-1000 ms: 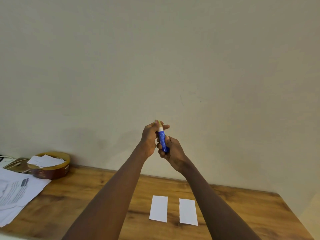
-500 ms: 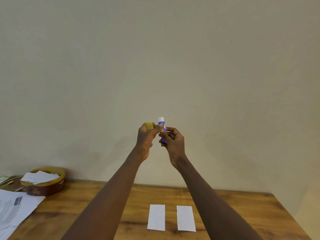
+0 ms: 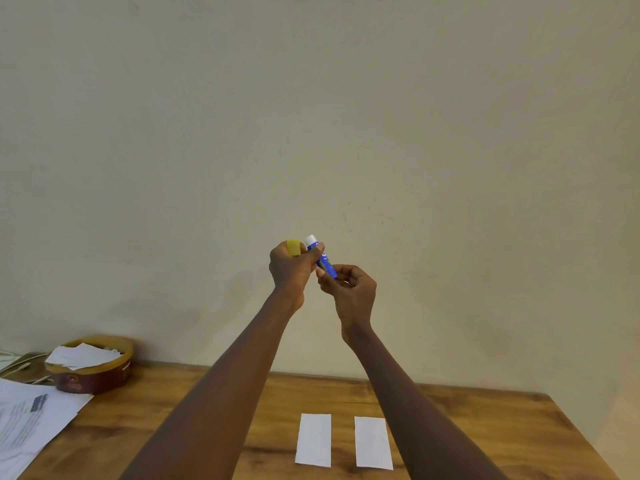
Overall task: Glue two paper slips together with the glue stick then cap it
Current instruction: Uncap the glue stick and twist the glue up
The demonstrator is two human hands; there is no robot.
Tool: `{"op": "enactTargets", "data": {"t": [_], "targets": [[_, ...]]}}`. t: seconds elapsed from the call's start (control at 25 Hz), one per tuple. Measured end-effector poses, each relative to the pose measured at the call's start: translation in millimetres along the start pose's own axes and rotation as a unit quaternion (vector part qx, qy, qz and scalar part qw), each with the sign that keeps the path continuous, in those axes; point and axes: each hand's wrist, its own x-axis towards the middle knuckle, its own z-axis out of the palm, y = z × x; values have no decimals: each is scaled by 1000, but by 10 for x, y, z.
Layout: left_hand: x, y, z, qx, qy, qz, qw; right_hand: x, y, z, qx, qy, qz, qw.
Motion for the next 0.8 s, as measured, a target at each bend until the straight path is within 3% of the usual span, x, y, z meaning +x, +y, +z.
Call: {"op": "enactTargets", "data": {"t": [0.16, 0.36, 0.48, 0.6, 0.8], "targets": [[8, 7, 28, 33, -25, 35, 999, 13, 1, 43, 14, -39, 38, 998], [54, 63, 40, -1, -80, 60, 995, 94, -63, 37, 128, -67, 116, 983], [68, 112, 61, -19, -29, 63, 997, 100, -61, 32, 53, -72, 64, 994], [76, 139, 50, -13, 0, 73, 997, 74, -44, 47, -56, -19, -35, 998], [82, 123, 9, -24, -27, 77, 996, 59, -42, 115, -102, -40, 1, 994]]}}
